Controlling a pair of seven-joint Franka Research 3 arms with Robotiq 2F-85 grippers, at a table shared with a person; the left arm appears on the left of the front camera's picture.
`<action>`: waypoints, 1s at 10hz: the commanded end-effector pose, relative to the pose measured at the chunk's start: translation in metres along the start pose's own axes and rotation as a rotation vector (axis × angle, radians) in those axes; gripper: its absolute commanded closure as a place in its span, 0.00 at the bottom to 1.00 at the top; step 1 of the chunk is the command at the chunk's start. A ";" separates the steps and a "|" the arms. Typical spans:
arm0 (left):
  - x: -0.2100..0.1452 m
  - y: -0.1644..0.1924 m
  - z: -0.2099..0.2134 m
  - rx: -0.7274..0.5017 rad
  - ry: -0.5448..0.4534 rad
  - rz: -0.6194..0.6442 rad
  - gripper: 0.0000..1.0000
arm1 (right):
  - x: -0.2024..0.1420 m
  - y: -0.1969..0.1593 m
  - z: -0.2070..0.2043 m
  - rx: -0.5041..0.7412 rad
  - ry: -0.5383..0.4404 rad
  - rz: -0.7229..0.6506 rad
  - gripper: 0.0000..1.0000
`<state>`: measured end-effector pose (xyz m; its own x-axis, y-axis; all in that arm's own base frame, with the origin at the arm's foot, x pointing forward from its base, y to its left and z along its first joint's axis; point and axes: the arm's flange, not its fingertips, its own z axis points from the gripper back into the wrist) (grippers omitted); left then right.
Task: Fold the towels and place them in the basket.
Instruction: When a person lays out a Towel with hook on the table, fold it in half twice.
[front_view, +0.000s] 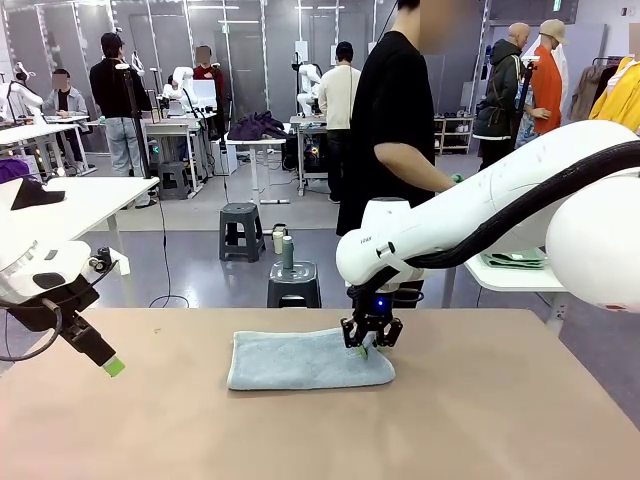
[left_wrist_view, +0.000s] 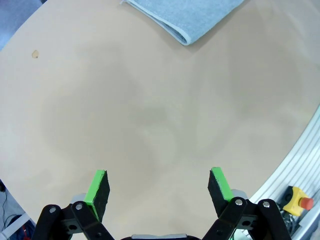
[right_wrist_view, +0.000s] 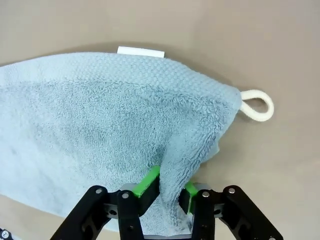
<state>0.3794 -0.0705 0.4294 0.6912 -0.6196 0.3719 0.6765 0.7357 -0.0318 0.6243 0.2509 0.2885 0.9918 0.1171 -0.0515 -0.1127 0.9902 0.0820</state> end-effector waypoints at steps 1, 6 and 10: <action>0.003 0.001 -0.001 0.010 0.005 0.008 0.00 | -0.007 0.003 0.006 -0.047 -0.025 -0.005 1.00; 0.003 0.001 -0.001 0.010 0.005 0.008 0.00 | -0.015 0.008 0.036 -0.024 -0.063 0.024 1.00; 0.003 0.001 -0.001 0.010 0.005 0.008 0.00 | -0.028 0.004 0.106 -0.092 -0.108 0.064 1.00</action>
<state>0.3795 -0.0703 0.4293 0.6917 -0.6190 0.3719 0.6762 0.7360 -0.0324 0.6115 0.2488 0.3895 0.9834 0.1728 0.0550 -0.1736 0.9848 0.0105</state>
